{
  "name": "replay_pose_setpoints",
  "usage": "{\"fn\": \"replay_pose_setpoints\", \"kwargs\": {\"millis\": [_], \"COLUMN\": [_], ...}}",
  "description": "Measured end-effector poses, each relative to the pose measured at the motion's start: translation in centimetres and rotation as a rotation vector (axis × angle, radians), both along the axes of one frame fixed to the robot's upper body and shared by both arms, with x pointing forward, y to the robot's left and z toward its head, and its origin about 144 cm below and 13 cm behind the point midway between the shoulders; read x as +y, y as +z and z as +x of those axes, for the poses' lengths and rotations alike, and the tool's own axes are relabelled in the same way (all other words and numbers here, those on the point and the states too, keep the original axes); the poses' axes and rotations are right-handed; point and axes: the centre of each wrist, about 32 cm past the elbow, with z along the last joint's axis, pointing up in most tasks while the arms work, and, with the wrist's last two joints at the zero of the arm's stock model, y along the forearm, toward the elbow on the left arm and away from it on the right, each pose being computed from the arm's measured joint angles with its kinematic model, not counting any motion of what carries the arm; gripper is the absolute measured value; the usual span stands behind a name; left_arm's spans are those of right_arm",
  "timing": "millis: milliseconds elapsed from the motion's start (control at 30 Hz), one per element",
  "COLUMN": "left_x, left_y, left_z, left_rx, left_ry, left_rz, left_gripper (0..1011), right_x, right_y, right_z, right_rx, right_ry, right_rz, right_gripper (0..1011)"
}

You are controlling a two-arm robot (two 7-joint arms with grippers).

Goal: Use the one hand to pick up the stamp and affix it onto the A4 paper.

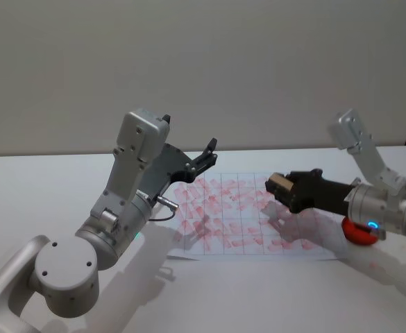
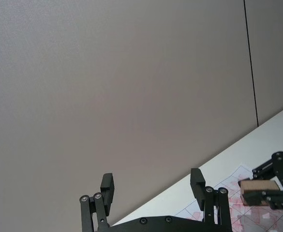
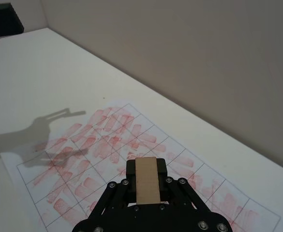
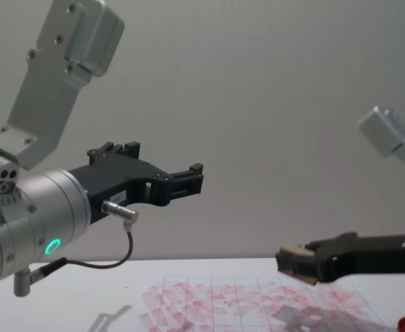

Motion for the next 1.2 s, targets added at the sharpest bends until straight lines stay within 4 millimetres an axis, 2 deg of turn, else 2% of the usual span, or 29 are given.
{"fn": "replay_pose_setpoints", "kwargs": {"millis": [300,800,1200], "left_x": [0.0,0.0,0.0], "left_y": [0.0,0.0,0.0], "left_z": [0.0,0.0,0.0], "left_rx": [0.000,0.000,0.000], "left_ry": [0.000,0.000,0.000], "left_rz": [0.000,0.000,0.000], "left_gripper": [1001,1001,1001], "right_x": [-0.8,-2.7,-3.8], "right_y": [1.0,1.1,0.4], "right_z": [-1.1,-5.7,-9.4], "right_rx": [-0.057,-0.046,0.003], "right_ry": [-0.075,-0.280,-0.445], "right_rz": [-0.004,-0.008,-0.007], "right_gripper": [220,220,220]}}
